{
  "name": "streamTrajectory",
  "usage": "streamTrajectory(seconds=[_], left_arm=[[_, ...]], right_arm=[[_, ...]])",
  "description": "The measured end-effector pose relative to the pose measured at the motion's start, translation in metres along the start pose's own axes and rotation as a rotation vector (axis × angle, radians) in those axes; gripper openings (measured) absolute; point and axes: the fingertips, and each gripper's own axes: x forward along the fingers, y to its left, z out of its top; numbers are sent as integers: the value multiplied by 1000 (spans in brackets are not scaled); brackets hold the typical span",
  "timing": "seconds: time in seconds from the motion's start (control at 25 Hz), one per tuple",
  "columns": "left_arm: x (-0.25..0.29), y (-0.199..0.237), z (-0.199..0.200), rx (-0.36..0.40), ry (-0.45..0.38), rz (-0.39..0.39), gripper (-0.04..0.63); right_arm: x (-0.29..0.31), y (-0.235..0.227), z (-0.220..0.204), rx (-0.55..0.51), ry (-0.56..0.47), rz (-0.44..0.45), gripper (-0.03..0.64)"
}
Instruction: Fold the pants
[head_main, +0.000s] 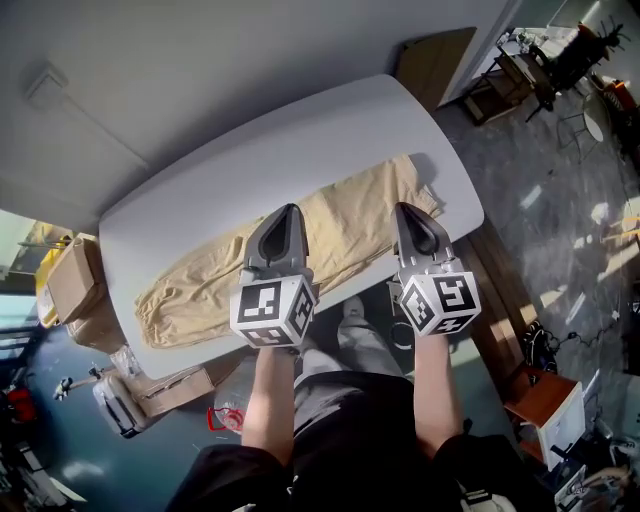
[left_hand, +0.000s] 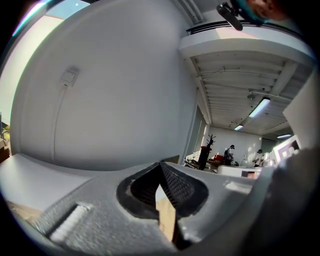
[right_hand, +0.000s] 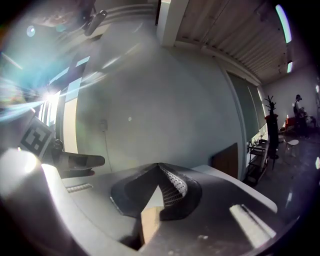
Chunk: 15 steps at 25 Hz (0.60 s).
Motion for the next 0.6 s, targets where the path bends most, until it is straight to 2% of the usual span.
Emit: streamTrajectory(seconds=[0.36, 0.6], left_arm=[[58, -42, -53, -11, 109, -99, 3], [91, -69, -85, 4, 181, -168, 3]], right_arm=[[-14, -84, -37, 41, 70, -148, 6], [-12, -125, -67, 60, 155, -187, 6]])
